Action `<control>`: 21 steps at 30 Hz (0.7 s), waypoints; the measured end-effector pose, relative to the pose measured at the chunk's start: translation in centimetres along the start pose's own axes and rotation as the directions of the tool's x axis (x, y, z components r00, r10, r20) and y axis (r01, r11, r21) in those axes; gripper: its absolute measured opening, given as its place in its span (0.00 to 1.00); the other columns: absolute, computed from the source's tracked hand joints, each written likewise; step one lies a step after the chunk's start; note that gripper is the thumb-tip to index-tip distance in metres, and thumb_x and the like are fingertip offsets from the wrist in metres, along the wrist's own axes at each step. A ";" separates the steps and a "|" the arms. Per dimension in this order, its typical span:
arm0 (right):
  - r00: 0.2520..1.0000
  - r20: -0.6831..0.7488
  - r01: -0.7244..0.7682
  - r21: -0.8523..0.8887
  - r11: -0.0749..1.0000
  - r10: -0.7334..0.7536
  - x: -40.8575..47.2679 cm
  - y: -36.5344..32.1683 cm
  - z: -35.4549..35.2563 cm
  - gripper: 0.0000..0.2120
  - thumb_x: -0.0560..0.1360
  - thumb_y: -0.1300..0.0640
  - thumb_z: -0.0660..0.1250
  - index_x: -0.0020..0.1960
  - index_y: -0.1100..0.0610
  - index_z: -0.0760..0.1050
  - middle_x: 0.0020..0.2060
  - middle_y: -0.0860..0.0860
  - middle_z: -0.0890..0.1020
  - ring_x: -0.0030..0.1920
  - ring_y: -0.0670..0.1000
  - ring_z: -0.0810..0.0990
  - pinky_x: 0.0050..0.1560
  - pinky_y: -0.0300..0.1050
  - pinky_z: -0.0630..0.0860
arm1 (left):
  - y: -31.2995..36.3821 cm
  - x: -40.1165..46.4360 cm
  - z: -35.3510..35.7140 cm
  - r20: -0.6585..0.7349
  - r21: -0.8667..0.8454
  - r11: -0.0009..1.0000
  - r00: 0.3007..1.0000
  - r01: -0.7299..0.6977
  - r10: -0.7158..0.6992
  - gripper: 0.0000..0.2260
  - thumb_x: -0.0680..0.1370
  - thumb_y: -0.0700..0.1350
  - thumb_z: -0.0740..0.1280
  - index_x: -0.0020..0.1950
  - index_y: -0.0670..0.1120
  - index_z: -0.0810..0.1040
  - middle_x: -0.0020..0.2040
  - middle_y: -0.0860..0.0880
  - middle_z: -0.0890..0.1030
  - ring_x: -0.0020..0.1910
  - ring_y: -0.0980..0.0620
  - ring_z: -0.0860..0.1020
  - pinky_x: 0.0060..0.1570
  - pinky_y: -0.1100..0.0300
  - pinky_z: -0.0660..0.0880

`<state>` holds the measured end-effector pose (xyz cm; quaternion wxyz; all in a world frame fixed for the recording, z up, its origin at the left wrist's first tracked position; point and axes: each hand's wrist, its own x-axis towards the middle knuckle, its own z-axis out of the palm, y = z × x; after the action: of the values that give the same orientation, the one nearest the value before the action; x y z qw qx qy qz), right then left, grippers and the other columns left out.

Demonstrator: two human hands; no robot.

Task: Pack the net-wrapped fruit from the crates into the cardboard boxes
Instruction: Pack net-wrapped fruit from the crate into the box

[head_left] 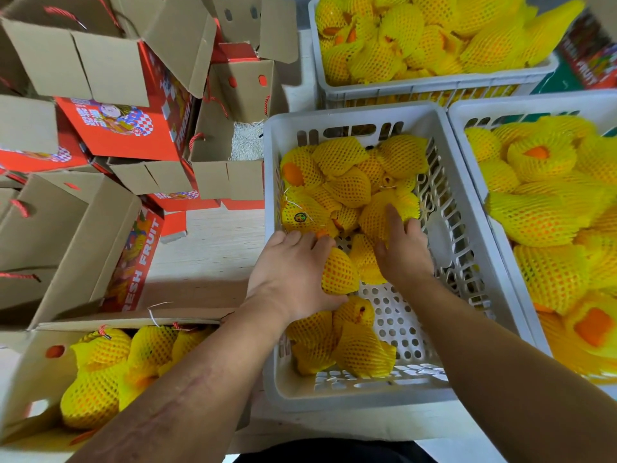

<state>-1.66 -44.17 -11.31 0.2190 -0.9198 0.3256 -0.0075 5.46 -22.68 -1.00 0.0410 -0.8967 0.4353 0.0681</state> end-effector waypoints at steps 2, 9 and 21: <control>0.995 0.017 -0.094 -0.013 0.995 0.095 0.4 0.7 0.3 0.29 0.79 0.43 0.65 0.77 0.45 0.60 0.61 0.57 0.63 0.59 0.63 0.66 0.48 0.54 0.70 | -0.1 0.0 0.0 0.001 0.000 1.000 1.000 -0.001 0.001 0.44 0.66 0.79 0.62 0.75 0.54 0.65 0.62 0.51 0.76 0.62 0.47 0.73 0.64 0.52 0.63; 0.999 0.052 -0.015 -0.015 1.000 0.016 0.7 1.0 0.8 0.42 0.73 0.43 0.73 0.79 0.48 0.54 0.79 0.57 0.52 0.73 0.65 0.60 0.69 0.63 0.65 | -0.1 0.1 0.2 0.001 -0.005 1.000 1.000 -0.003 0.003 0.45 0.67 0.80 0.60 0.76 0.54 0.65 0.63 0.51 0.76 0.63 0.47 0.73 0.66 0.51 0.63; 0.971 0.202 -0.054 -0.343 0.938 0.130 5.4 -3.9 0.2 0.45 0.70 0.35 0.74 0.76 0.53 0.57 0.72 0.56 0.61 0.70 0.66 0.66 0.58 0.61 0.74 | -0.2 0.2 0.3 -0.022 -0.008 1.000 1.000 -0.005 0.004 0.46 0.65 0.80 0.61 0.75 0.53 0.67 0.62 0.51 0.76 0.62 0.47 0.73 0.64 0.51 0.64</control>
<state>4.92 -44.62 -10.64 0.0946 -0.9222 0.3387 0.1606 5.67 -22.67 -1.29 0.0324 -0.8966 0.4375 0.0603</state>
